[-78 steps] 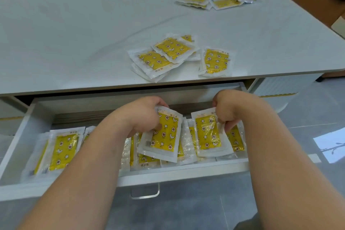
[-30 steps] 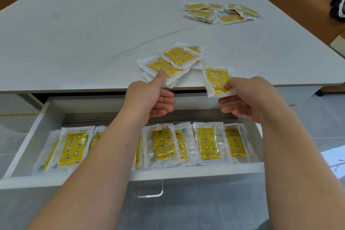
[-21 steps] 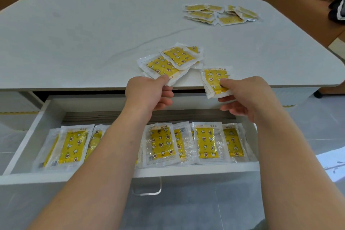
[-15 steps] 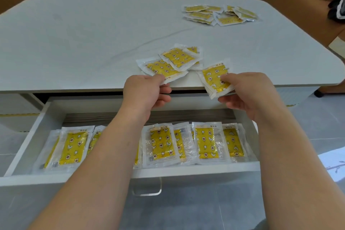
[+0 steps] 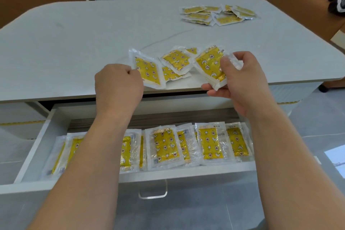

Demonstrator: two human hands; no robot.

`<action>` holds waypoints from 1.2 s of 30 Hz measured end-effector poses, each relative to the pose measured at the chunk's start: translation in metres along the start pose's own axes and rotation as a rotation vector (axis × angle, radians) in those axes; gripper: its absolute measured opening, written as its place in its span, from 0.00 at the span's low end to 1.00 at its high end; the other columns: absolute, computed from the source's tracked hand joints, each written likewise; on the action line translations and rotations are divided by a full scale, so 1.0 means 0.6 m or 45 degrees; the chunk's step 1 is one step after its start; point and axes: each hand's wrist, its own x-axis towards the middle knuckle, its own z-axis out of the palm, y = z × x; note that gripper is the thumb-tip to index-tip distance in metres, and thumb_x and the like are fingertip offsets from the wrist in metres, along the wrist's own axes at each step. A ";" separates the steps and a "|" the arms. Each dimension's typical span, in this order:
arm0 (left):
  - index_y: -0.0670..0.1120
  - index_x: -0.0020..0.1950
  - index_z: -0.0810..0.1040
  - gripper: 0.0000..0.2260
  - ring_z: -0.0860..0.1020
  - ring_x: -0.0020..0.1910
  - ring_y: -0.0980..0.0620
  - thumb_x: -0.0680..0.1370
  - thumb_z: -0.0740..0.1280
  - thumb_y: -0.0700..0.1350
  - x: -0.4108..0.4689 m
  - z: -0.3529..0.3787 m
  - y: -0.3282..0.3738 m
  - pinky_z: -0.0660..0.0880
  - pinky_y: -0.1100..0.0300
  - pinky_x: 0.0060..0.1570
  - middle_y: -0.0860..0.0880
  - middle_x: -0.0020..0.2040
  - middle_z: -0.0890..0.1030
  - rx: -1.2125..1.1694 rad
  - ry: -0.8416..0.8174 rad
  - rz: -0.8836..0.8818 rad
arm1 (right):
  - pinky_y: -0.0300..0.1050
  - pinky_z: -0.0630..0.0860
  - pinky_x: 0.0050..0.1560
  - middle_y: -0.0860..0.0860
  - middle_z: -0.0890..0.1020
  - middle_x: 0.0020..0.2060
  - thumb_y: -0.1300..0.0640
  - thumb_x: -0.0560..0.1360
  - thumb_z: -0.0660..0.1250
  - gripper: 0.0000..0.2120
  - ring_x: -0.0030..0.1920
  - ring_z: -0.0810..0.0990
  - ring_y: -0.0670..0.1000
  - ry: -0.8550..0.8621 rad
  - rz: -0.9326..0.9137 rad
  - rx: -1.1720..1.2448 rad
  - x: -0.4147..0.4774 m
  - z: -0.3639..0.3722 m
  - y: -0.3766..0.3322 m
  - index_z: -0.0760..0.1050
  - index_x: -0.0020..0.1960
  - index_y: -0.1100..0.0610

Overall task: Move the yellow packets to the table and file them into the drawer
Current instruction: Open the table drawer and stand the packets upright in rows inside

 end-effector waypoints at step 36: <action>0.38 0.51 0.79 0.13 0.86 0.44 0.38 0.72 0.69 0.23 0.046 -0.180 -0.270 0.84 0.45 0.43 0.38 0.44 0.85 0.149 -1.109 -0.725 | 0.44 0.84 0.39 0.52 0.86 0.38 0.59 0.79 0.69 0.03 0.34 0.86 0.48 -0.864 0.114 -1.163 -0.081 0.274 0.089 0.79 0.49 0.52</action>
